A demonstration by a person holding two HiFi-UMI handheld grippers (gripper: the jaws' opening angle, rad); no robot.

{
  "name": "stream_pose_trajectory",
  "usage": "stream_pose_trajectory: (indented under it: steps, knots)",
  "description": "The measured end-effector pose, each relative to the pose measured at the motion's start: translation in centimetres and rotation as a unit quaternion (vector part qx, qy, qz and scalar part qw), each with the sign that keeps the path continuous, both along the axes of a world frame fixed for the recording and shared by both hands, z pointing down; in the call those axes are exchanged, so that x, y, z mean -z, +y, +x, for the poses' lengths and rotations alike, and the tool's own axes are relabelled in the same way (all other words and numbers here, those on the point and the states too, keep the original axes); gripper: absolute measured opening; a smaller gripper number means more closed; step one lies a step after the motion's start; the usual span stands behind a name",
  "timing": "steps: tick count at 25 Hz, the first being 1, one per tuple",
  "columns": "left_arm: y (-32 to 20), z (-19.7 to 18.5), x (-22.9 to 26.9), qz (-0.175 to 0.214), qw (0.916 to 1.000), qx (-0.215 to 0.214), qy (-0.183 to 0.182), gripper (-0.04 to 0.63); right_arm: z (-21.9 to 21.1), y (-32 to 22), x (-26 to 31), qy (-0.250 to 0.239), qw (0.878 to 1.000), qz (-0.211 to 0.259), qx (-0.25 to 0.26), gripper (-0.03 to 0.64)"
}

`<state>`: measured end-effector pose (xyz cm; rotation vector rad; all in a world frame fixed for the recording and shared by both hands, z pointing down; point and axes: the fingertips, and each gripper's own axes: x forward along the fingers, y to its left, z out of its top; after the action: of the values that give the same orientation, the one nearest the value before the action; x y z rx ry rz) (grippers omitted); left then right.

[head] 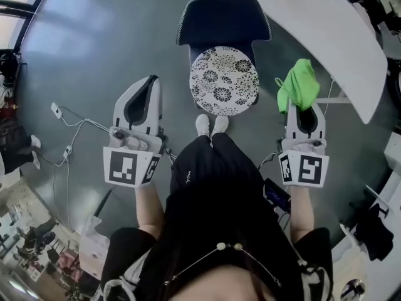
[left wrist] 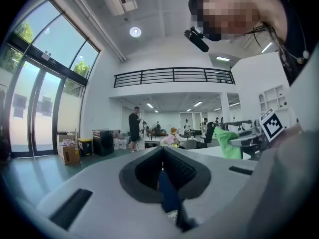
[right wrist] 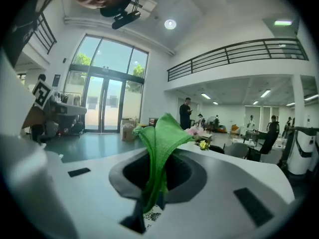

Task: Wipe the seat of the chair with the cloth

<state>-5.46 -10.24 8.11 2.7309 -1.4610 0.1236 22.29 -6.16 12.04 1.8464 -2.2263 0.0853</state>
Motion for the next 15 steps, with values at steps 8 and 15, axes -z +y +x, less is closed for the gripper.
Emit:
stream_pose_trajectory:
  steps: [8,15]
  knots:
    - [2.4,-1.3,4.0,0.038,0.9990,0.023,0.007,0.005,3.0,3.8,6.3,-0.076,0.992,0.059,-0.082,0.049]
    - [3.4,-2.8,6.8,0.076,0.9961,0.044,0.014,0.005,3.3,5.2,8.3,-0.083,0.990,0.080,-0.081,0.049]
